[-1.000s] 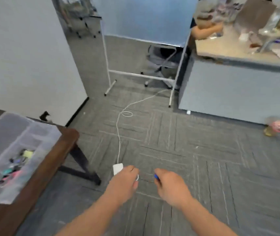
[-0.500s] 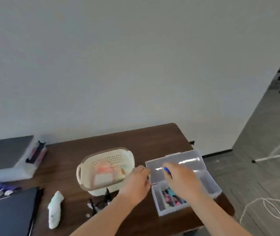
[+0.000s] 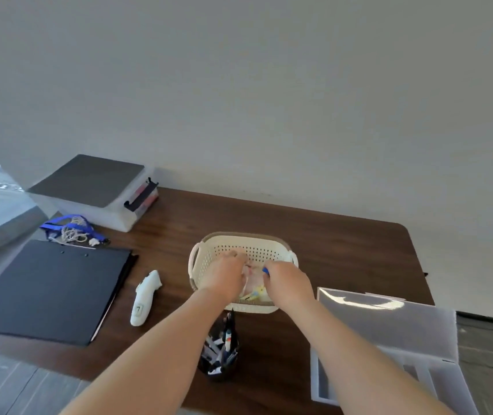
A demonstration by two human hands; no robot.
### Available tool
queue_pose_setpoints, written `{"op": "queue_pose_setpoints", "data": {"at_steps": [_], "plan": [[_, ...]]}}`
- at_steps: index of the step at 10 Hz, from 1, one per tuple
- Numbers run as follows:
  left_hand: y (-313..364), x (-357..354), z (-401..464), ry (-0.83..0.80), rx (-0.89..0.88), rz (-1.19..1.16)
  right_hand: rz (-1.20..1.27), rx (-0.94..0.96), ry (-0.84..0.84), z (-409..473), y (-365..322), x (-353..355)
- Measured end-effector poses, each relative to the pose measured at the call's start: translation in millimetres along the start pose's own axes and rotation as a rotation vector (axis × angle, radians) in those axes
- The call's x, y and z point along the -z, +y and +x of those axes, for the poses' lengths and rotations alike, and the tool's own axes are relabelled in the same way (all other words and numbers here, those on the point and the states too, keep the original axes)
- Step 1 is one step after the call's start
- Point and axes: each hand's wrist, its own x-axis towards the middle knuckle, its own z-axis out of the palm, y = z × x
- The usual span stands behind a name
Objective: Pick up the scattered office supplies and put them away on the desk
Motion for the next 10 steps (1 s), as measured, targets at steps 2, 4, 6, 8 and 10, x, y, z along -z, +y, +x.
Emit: {"op": "queue_pose_setpoints", "data": {"at_steps": [2,4,6,8,10], "plan": [[-18.0,-8.6,-1.4,-0.031,-0.038,0.012,0.084,-0.028,0.082,-1.1,-2.4,-0.6],[-41.2,12.9,-43.9,0.125,-0.094,-0.004,1.111,-0.025,0.158,-56.3,-45.9,14.2],[-74.7,10.3,-106.1,0.192,-0.051,-0.044,1.329,0.003,0.031,-94.1,-93.9,-24.9],[-100.7,6.5,-140.7,0.289,0.033,-0.172,1.277,-0.106,0.078,-97.1,-105.5,-56.2],[-114.0,2.4,-152.7,0.242,0.037,-0.086,1.201,-0.149,0.302,-104.0,-100.9,-59.3]]}}
